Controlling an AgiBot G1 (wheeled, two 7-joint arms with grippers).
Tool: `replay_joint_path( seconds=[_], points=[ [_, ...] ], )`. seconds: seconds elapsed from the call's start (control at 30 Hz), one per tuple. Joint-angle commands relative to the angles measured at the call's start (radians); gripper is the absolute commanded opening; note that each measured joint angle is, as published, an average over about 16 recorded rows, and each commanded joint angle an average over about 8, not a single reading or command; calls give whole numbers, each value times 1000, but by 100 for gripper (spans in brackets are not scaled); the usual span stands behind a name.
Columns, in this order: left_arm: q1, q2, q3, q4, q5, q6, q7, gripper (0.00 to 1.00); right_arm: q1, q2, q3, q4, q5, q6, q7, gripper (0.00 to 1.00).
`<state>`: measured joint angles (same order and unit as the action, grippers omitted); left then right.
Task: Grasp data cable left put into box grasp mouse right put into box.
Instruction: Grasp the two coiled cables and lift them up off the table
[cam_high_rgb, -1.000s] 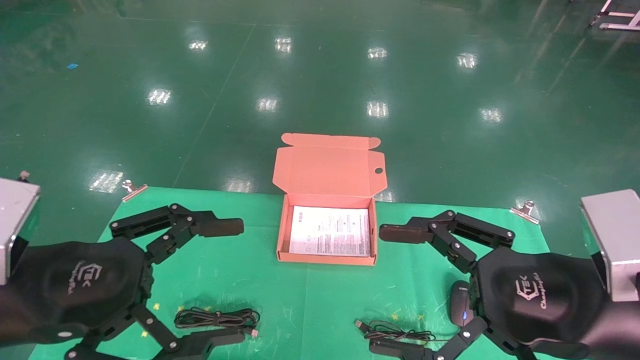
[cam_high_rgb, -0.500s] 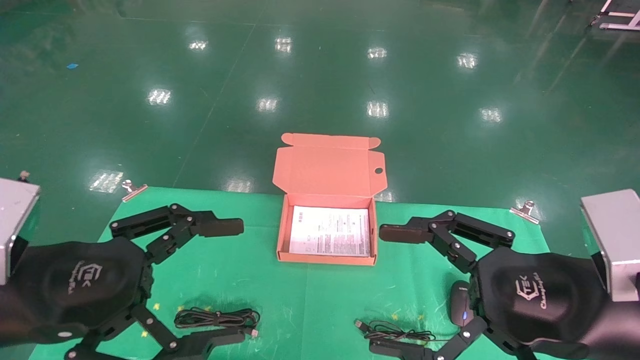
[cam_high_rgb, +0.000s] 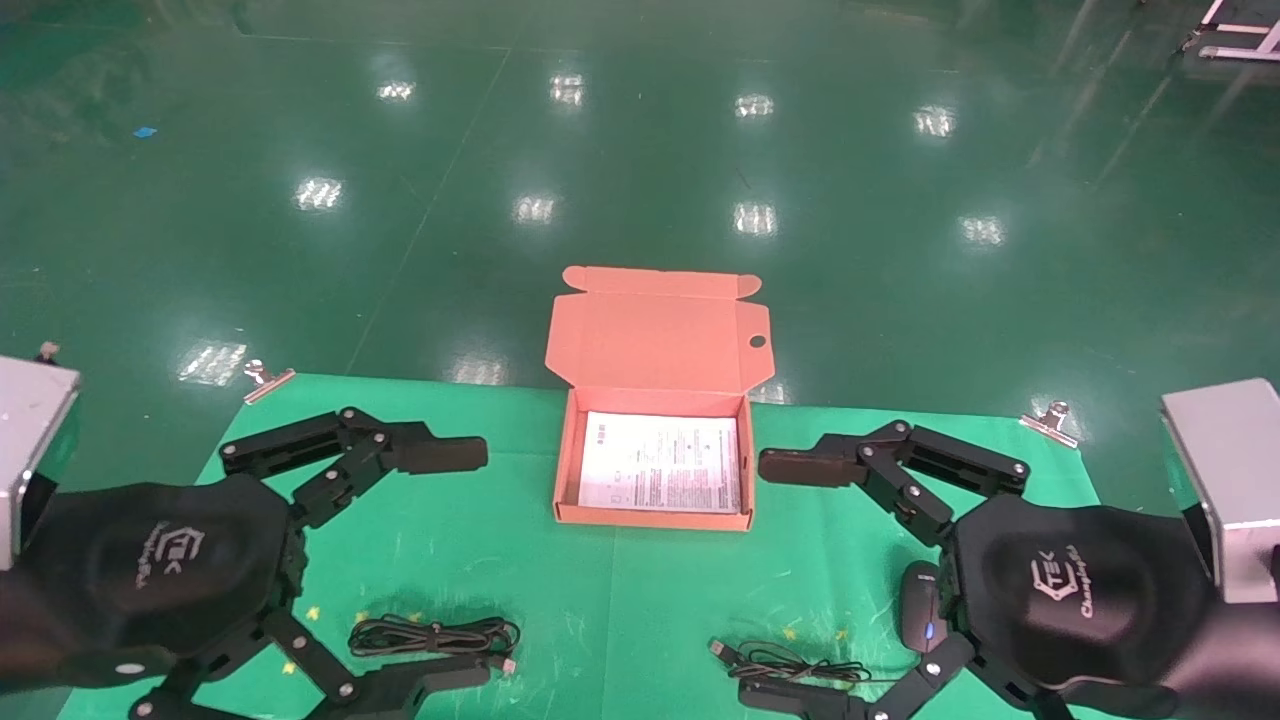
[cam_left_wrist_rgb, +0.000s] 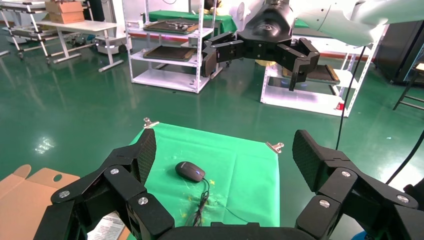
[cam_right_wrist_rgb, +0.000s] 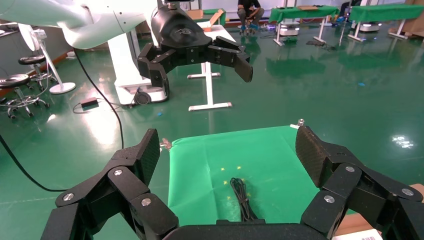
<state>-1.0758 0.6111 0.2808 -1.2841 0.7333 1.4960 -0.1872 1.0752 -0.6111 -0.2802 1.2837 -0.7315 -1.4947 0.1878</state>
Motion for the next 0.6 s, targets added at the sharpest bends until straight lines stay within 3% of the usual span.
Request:
replay_joint_path(
  seconds=[0.03, 0.3, 0.6],
  points=[
    [1, 0, -1, 0, -2, -1, 0, 100, 0, 0, 0, 0, 0, 0, 0, 100],
    [-37, 11, 35, 22, 64, 21, -2, 100, 20, 11, -8, 16, -45, -5, -19, 100],
    [-187, 65, 190, 83, 306, 78, -32, 100, 140, 5, -91, 61, -325, -36, -161, 100]
  ],
)
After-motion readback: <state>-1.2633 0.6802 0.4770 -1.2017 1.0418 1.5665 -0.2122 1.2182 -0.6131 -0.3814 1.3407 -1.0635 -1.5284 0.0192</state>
